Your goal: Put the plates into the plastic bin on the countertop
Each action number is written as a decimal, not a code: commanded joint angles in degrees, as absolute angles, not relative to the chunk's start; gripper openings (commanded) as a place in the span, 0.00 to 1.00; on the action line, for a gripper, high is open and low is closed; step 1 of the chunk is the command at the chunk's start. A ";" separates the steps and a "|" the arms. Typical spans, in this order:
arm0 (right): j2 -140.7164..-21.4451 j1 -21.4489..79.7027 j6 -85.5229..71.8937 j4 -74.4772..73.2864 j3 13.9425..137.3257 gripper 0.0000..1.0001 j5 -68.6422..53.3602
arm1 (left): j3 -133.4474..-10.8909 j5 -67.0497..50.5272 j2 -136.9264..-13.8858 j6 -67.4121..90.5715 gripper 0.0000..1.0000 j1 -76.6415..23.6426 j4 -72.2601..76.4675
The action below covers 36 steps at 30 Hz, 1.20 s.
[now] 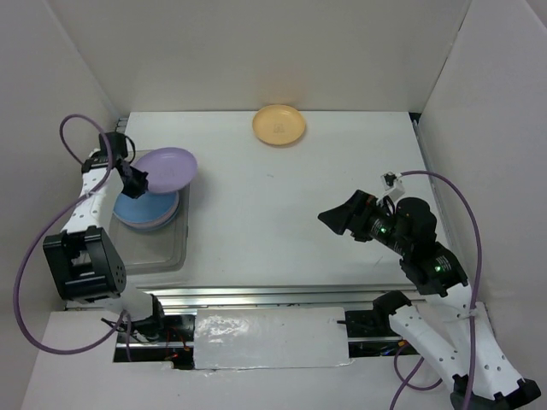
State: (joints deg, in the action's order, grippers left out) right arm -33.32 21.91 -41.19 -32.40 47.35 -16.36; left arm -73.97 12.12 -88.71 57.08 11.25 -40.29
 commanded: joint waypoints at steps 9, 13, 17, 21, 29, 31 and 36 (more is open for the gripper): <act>-34.28 24.16 -41.66 -28.92 46.93 1.00 -16.52 | -68.03 8.88 -79.46 48.43 0.00 24.60 -39.38; -34.89 25.57 -42.27 -27.95 46.67 1.00 -15.82 | -65.31 6.25 -79.54 46.24 0.00 27.24 -37.18; -35.42 27.24 -42.63 -27.51 47.11 1.00 -14.68 | -65.56 4.92 -79.72 45.44 0.53 28.12 -38.58; -36.82 28.74 -42.19 -27.42 47.46 1.00 -12.92 | -66.88 5.98 -70.61 44.13 0.99 27.95 -40.34; -40.51 29.53 -42.63 -23.21 46.14 1.00 -9.50 | -73.04 0.98 -61.61 40.61 0.99 19.70 -41.84; -45.23 29.18 -42.19 -21.63 47.10 1.00 -5.81 | -73.12 -2.34 -61.08 38.77 0.99 16.45 -41.92; -58.52 24.71 -41.66 -19.87 51.86 1.00 -0.88 | -70.49 -7.65 -63.19 35.86 0.99 4.59 -37.98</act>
State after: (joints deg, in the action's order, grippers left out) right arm -52.45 26.98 -42.33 -24.38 49.12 -6.07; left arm -72.03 -2.11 -60.86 39.11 10.22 -40.40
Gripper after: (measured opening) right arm 0.997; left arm 0.993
